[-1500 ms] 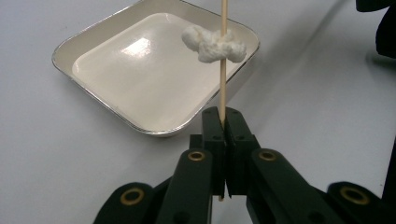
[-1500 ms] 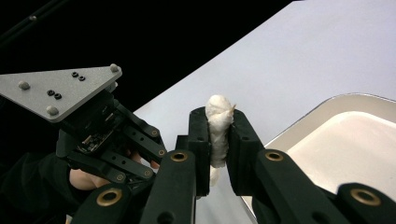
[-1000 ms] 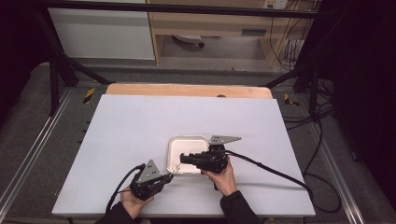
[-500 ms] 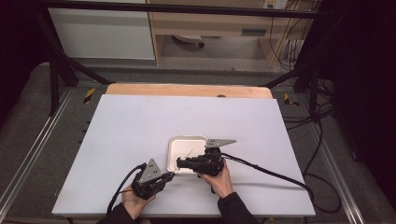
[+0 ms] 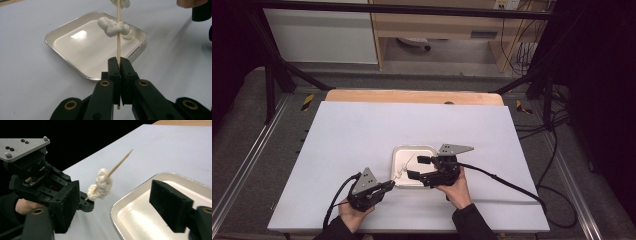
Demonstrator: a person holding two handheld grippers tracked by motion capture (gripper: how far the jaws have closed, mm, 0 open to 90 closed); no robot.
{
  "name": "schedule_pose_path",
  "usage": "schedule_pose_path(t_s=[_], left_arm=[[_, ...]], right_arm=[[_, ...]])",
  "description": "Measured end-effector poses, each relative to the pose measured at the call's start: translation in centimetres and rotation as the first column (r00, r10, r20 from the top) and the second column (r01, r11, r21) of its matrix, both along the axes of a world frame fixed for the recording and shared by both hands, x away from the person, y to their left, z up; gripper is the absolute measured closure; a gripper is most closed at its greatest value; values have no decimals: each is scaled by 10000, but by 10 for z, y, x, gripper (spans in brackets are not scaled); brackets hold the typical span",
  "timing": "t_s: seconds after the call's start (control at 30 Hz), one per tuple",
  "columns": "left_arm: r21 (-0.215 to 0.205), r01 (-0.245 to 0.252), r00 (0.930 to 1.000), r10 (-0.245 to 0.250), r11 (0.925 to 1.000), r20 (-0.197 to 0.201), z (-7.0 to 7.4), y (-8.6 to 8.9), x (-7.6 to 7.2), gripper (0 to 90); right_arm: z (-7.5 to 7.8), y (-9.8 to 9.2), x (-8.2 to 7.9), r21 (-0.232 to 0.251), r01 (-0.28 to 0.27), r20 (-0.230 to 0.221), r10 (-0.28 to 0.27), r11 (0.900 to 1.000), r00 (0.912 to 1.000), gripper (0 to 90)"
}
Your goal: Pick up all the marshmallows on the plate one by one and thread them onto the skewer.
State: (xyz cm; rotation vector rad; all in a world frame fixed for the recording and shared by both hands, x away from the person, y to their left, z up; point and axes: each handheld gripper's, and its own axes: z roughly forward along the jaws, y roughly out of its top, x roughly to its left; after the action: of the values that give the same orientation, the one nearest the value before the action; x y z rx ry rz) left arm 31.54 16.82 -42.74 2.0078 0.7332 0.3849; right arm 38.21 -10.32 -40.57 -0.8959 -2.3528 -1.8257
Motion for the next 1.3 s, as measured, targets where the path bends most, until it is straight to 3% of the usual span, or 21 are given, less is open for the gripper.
schedule_pose_path(t_s=[0.07,0.17,0.3,0.33,0.37,0.5,0.67,0.83,1.07,1.3], left_arm=[[13,8,10000,-8,10000,-14,0,2,0,886],[36,9,10000,-9,10000,-61,-1,4,0,886],[-15,-11,10000,11,10000,-62,-2,7,3,884],[-11,-71,9997,71,10000,-221,-2,7,2,884],[-52,25,10000,-25,10000,-61,-3,8,4,884],[-88,8,9999,-10,10000,-134,-3,10,5,883],[-45,-6,9999,6,10000,-122,-3,11,5,883],[14,-33,9997,33,10000,-235,-4,11,5,883],[120,23,9999,-21,9999,-157,-4,9,6,883],[208,48,9998,-44,9998,-181,-5,9,6,882]], right_arm=[[3,-4,1,-255,222,307,-214,9994,9993,191],[7,-11,4,-1082,526,759,-445,9927,9961,181],[8,-18,6,-1855,748,979,-573,9798,9935,198],[7,-19,7,-2030,793,991,-601,9759,9933,207],[6,-20,7,-2229,812,1042,-591,9715,9928,219],[-2,-19,8,-3243,813,1263,-420,9424,9911,287],[-14,-15,11,-4007,642,1125,-205,9140,9934,420],[-25,-12,15,-4788,494,910,-64,8765,9958,526],[-33,-10,18,-5468,458,824,-7,8360,9966,584],[-37,-7,17,-5612,207,629,177,8274,9979,683]])
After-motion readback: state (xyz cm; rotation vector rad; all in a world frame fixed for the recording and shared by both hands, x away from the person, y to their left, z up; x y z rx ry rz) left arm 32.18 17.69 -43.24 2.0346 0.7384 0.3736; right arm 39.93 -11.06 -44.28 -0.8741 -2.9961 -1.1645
